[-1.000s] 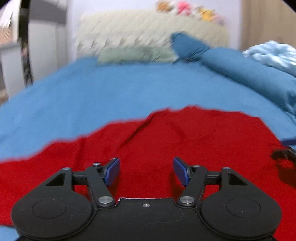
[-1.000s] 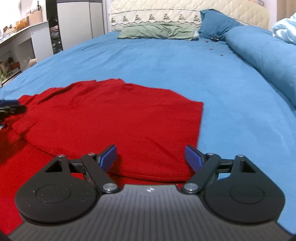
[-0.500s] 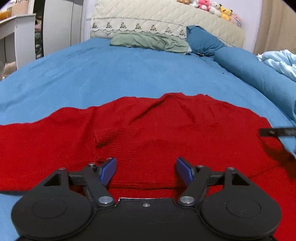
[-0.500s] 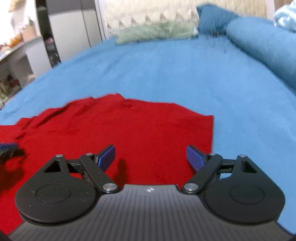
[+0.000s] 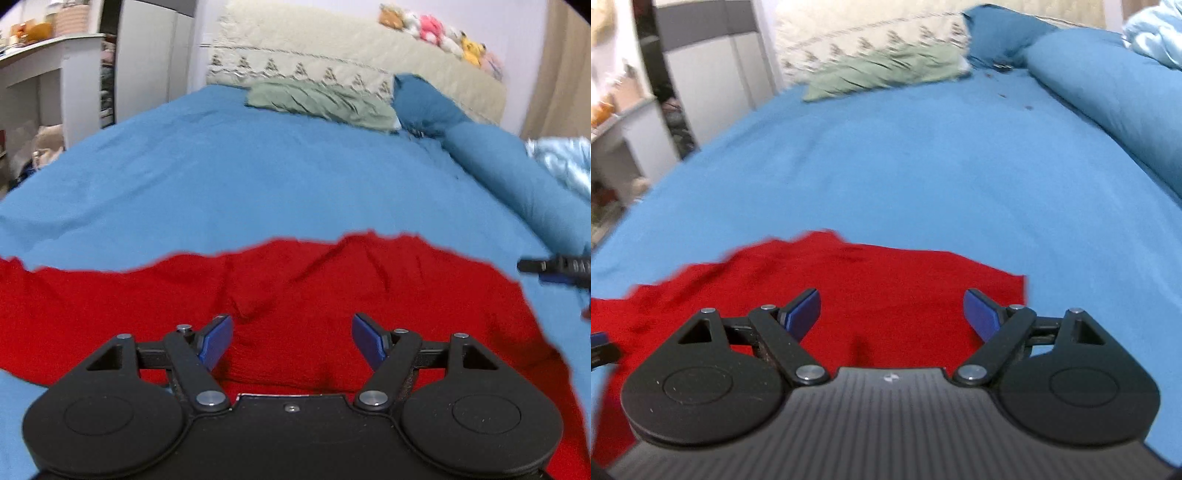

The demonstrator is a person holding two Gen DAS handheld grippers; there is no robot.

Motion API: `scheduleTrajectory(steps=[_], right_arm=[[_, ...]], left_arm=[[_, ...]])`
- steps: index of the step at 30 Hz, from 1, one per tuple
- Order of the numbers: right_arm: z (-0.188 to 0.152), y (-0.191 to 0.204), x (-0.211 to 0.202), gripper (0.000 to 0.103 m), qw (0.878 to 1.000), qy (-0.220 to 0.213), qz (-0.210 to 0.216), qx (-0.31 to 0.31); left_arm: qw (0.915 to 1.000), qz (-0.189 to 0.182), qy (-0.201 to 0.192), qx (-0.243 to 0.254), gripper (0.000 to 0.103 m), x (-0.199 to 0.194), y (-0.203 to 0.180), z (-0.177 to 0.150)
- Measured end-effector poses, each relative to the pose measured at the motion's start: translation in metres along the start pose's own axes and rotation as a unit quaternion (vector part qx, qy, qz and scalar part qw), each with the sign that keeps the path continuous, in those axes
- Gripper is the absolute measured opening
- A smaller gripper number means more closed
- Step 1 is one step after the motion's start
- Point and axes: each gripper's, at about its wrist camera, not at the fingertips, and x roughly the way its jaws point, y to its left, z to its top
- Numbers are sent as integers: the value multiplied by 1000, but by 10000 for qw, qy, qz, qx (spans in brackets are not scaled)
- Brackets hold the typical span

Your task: Fold small clothes

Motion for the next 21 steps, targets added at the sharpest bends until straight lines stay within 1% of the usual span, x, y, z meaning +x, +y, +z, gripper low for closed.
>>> scheduleTrajectory(steps=[1,2,3,4,5,7,10,12,14,16,18,20,21], right_arm=[[2,9,-10,103,9999,5,110,29],[4,20,-20,103,9998,11,216,27],[13,34,-25,103,9996,22,295,-40],[15,44,-32,103,9994,3,326,-117],[17,58,-36,103,9990,6,389,-225],[21,86,-41,103,9971,45,622,-441],[20,122,-41,103,9942,56,870,-628],[18,141,-39,103,9923,91,1043,-655],[13,155,-35,103,9910,144,1171,-640],[7,170,-29,103,9897,249,1275,-605],[2,181,-24,103,9882,342,1371,-592],[-5,191,-21,103,9869,378,1442,-623],[-7,196,-17,103,9863,399,1464,-647]], left_arm=[[10000,4,-72,-35,84,-11,5,6],[9998,43,-184,-75,95,-25,12,15],[9994,103,-310,-123,101,-38,21,23],[9988,154,-439,-178,103,-49,29,29],[9979,205,-572,-227,103,-60,41,34],[9964,376,-633,-421,103,-72,67,43],[9915,543,-707,-942,103,-85,121,47],[9861,782,-760,-1256,103,-91,161,44],[9794,1102,-728,-1530,103,-92,199,37],[9736,1220,-710,-1792,101,-89,235,27],[9692,1231,-584,-2053,98,-84,267,19],[9650,1213,-375,-2294,85,-71,290,8],[9630,1148,-274,-2421,82,-65,300,2]])
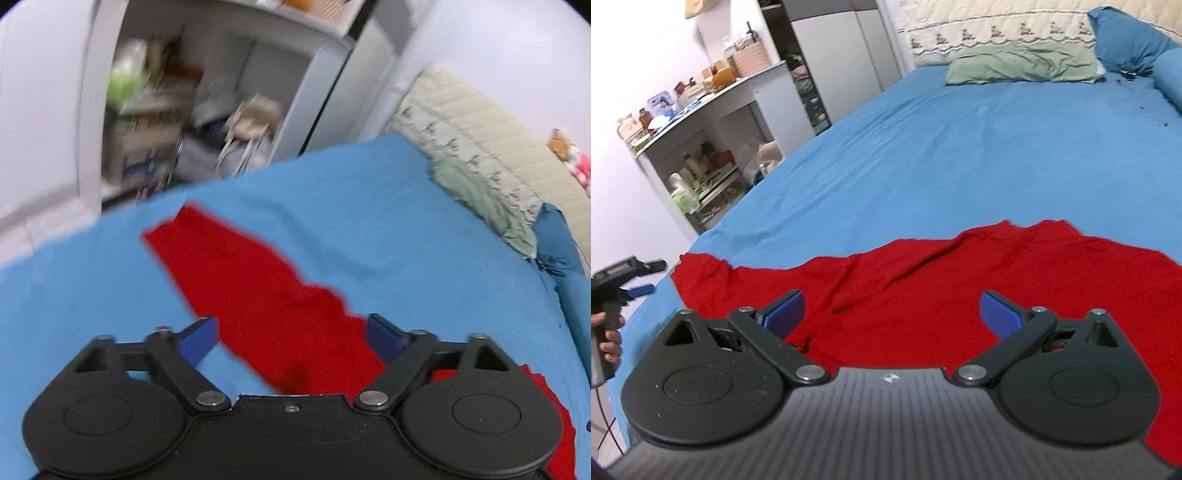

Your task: Fold small clothes

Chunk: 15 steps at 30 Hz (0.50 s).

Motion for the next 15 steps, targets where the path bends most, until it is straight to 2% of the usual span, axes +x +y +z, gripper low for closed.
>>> scheduleTrajectory(steps=[2,4,9,10,12,13,14,15], right_arm=[[-1,2,9,103,10000,39,5,-32],[-3,5,16,103,10000,60,3,-73],[-9,7,27,103,9999,97,11,-124],[-9,6,27,103,9999,96,23,-123],[-11,5,31,103,9999,86,26,-105],[-12,3,33,103,9999,90,27,-94],[-13,2,35,103,9999,89,21,-80],[-13,1,36,103,9999,86,12,-60]], left_arm=[[9995,-85,207,-234,71,13,18,-2],[9987,-86,294,-417,65,27,26,-4],[9973,-96,183,-702,57,41,37,2],[9972,-62,152,-736,51,41,38,2],[9966,79,105,-816,30,46,39,6],[9963,138,101,-847,15,48,39,8],[9961,147,98,-870,8,50,40,9],[9960,156,75,-875,7,51,38,10]])
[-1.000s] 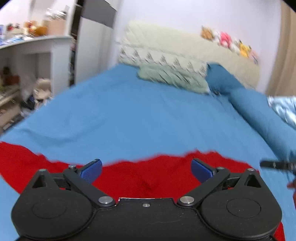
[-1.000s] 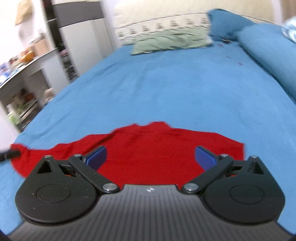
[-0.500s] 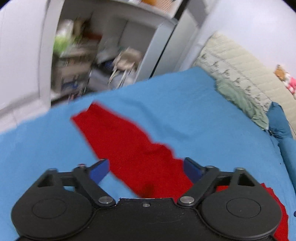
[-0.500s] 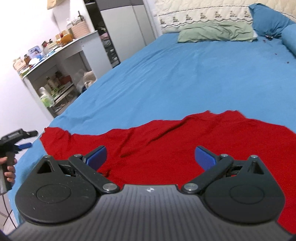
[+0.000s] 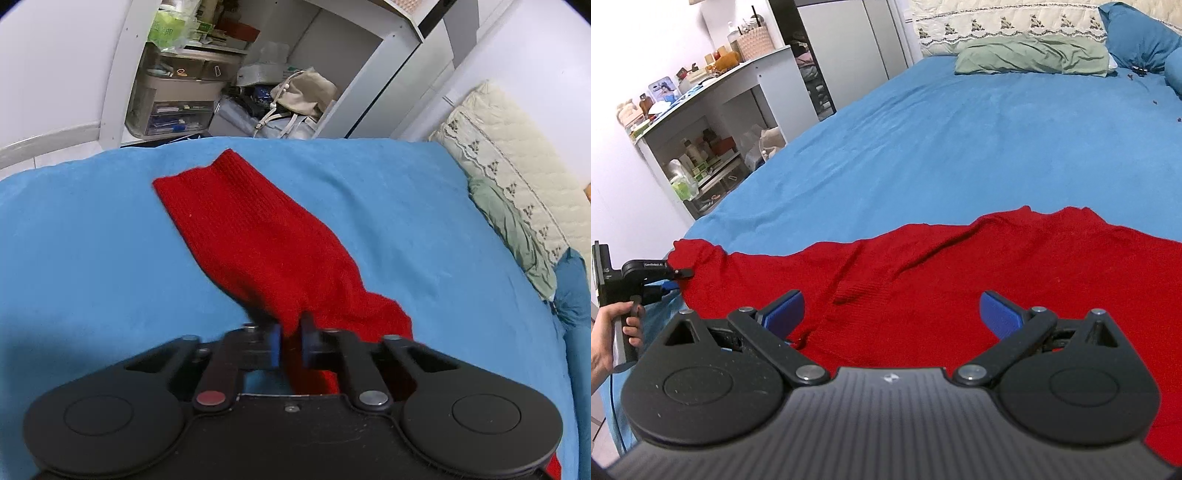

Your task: Fold small clothes

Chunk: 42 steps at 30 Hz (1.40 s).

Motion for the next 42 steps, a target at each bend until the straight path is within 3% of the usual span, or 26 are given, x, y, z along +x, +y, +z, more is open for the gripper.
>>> scheduleTrajectory(steps=[5,9,13,16,18,21,27,30,31,33,35,38,42], right_arm=[[-2,-7,-1,103,9999,-81,-31,94],[1,-20,-13,103,9995,-248,-90,181],[5,-39,-32,103,9980,-472,-185,365],[7,-56,-51,103,9963,-619,-326,491],[8,-69,-65,103,9951,-687,-474,535],[5,-90,-87,103,9926,-773,-771,527],[-17,-137,-114,103,9884,-547,-1257,659],[-29,-151,-115,103,9884,-329,-1334,648],[-31,-153,-114,103,9886,-261,-1353,606],[-36,-155,-112,103,9892,-196,-1367,489],[-38,-154,-109,103,9900,-207,-1339,395],[-31,-145,-105,103,9918,-311,-1225,201],[-19,-116,-87,103,9929,-139,-1091,-443]], left_arm=[[9972,64,-374,642,6,-21,-37,0],[9891,-456,-604,1263,6,-54,-94,1],[9674,-1272,-695,2076,6,-88,-183,-16],[9415,-1949,-732,2648,6,-109,-254,-50],[9241,-2307,-621,2982,6,-112,-298,-84],[9104,-2585,-265,3218,6,-98,-345,-139],[9002,-2348,741,3592,6,-35,-368,-250],[8852,-2198,1048,3963,7,-21,-363,-284],[8796,-2177,1048,4098,11,-22,-361,-289],[8728,-2210,986,4239,27,-34,-359,-287],[8684,-2292,972,4288,71,-49,-350,-278],[8640,-2268,472,4470,98,-83,-323,-267],[8768,-1686,-63,4502,99,-103,-276,-245]])
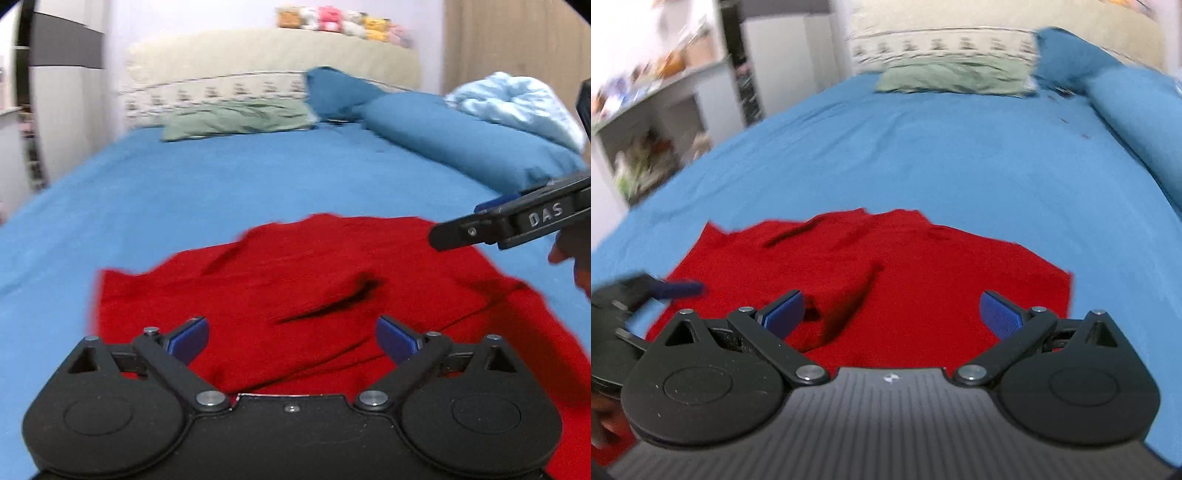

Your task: Fold small clothes

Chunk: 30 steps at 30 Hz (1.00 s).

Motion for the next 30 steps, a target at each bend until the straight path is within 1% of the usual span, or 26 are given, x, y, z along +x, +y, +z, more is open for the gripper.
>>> scheduleTrajectory(steps=[2,5,8,12,13,14,15,16,17,19,20,22,24,26,27,28,30], right_arm=[[5,20,14,103,9986,135,-34,-515],[6,53,42,103,9923,330,-50,-1191],[3,80,66,103,9835,479,-141,-1740],[-6,110,102,103,9656,648,-401,-2487],[-9,115,111,97,9595,689,-503,-2683],[-11,119,118,96,9545,699,-586,-2840],[-13,123,123,90,9521,655,-614,-2922],[-13,125,126,78,9535,555,-616,-2898],[-11,123,127,71,9579,457,-641,-2760],[-9,117,126,41,9703,274,-756,-2280],[-8,110,123,38,9770,139,-821,-1963],[-8,95,111,36,9871,-125,-884,-1333],[-8,71,96,36,9925,-358,-1023,-566],[-12,43,81,36,9925,-467,-1103,261],[-17,29,74,36,9903,-514,-1119,644],[-22,18,68,36,9882,-548,-1092,928],[-34,-1,63,36,9855,-469,-1005,1284]], left_arm=[[9991,412,-56,-129,99,-8,20,-14],[9964,711,-101,-459,99,-14,50,-31],[9950,691,96,-710,97,-2,64,-32],[9941,625,187,-864,97,8,70,-36],[9943,556,213,-890,98,11,71,-38],[9943,534,234,-896,97,8,73,-40],[9940,527,257,-921,97,10,73,-41],[9938,500,275,-955,97,10,75,-40],[9934,479,278,-1000,97,11,77,-42],[9925,478,265,-1090,97,11,79,-43],[9923,472,259,-1117,97,11,80,-43],[9918,509,241,-1145,97,11,82,-44],[9916,522,222,-1164,97,13,84,-43],[9914,542,221,-1168,97,14,85,-43],[9913,549,222,-1174,97,13,85,-43],[9914,554,220,-1169,97,14,85,-43],[9916,576,232,-1136,97,15,84,-43]])
